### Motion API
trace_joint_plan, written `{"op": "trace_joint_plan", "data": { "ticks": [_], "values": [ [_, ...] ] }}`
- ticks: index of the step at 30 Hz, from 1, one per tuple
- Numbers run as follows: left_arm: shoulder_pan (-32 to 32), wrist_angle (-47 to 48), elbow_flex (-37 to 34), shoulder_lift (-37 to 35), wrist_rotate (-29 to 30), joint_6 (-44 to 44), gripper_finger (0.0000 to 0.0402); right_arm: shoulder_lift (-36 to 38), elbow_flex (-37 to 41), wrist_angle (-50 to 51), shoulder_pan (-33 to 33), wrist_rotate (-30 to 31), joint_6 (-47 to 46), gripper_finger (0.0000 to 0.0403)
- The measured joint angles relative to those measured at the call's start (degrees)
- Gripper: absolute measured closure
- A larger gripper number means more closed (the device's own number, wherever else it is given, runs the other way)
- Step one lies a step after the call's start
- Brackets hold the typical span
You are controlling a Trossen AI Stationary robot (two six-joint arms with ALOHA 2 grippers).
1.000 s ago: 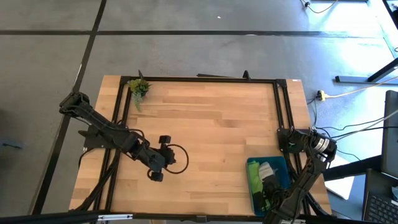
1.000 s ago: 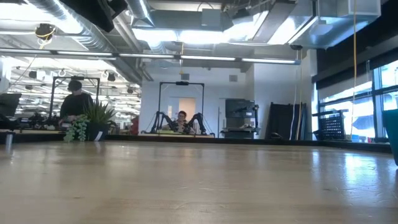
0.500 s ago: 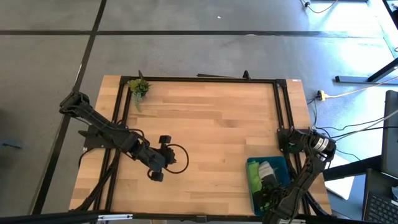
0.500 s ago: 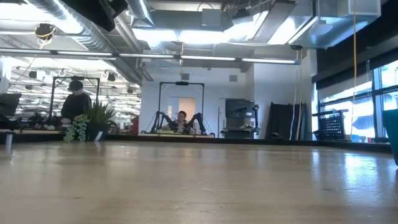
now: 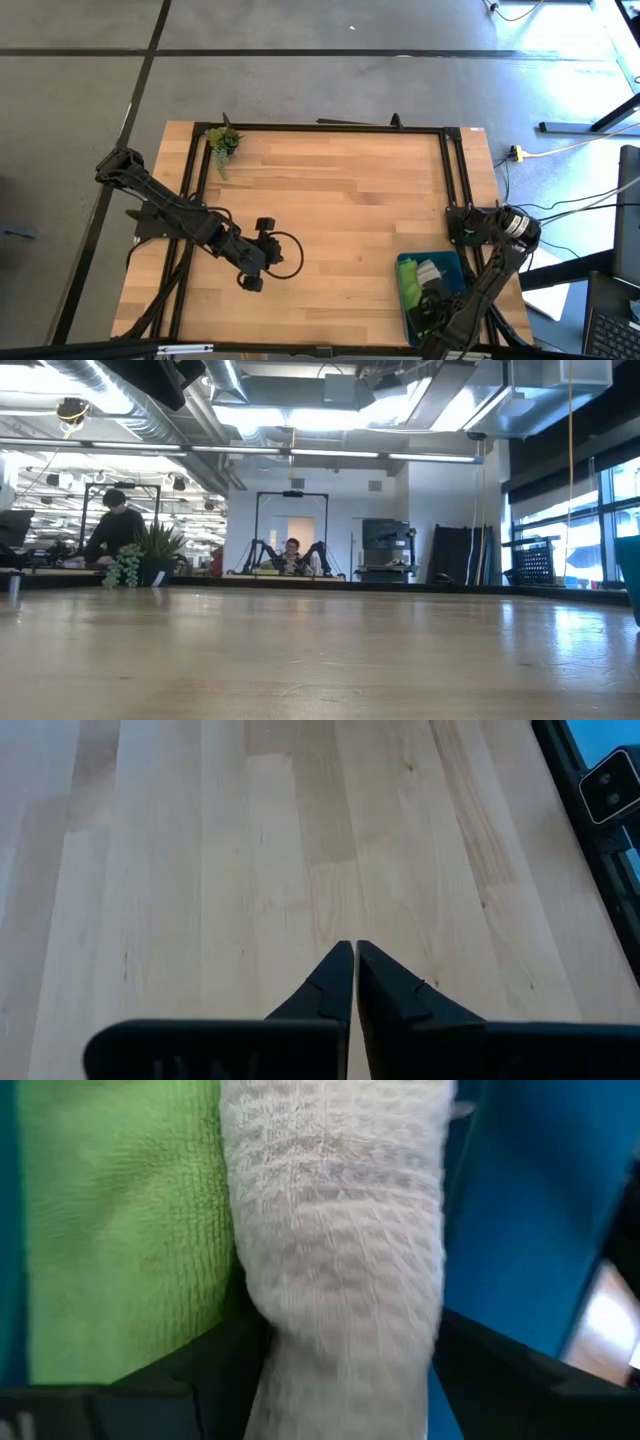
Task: Roll microfiber towels into tight, uniform cylinder then place into a basket
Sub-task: Return to Home Position
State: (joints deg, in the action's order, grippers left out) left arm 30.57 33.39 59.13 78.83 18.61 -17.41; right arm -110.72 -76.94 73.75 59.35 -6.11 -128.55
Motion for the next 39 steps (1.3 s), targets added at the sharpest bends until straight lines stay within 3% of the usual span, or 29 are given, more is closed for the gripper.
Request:
{"op": "trace_joint_plan", "data": {
  "ticks": [13, 17, 20, 25, 33, 39],
  "values": [
    [0.0, 0.0, 0.0, 0.0, 0.0, 0.0, 0.0396, 7.3, -1.8, 5.9, -0.6, 2.5, 0.2, 0.013],
    [0.0, 0.0, 0.0, 0.0, 0.0, 0.0, 0.0396, 7.5, -1.7, 8.0, -4.0, 10.4, 7.8, 0.013],
    [0.0, 0.2, 0.5, 0.0, 2.6, -2.0, 0.04, 7.5, -1.7, 9.1, -8.6, 12.9, 16.5, 0.0141],
    [0.9, 0.3, 4.1, -1.1, 6.2, 0.6, 0.0401, 7.5, -1.7, 8.8, -16.8, 27.7, 29.8, 0.0204],
    [1.0, 2.3, 4.3, -9.9, 9.6, 0.3, 0.0401, 7.5, -9.8, 7.7, -26.6, 46.4, 59.7, 0.0387],
    [0.9, -0.7, 0.0, -20.3, 9.5, 3.1, 0.0401, 7.5, -19.5, 5.9, -28.5, 55.1, 77.6, 0.0393]
  ]
}}
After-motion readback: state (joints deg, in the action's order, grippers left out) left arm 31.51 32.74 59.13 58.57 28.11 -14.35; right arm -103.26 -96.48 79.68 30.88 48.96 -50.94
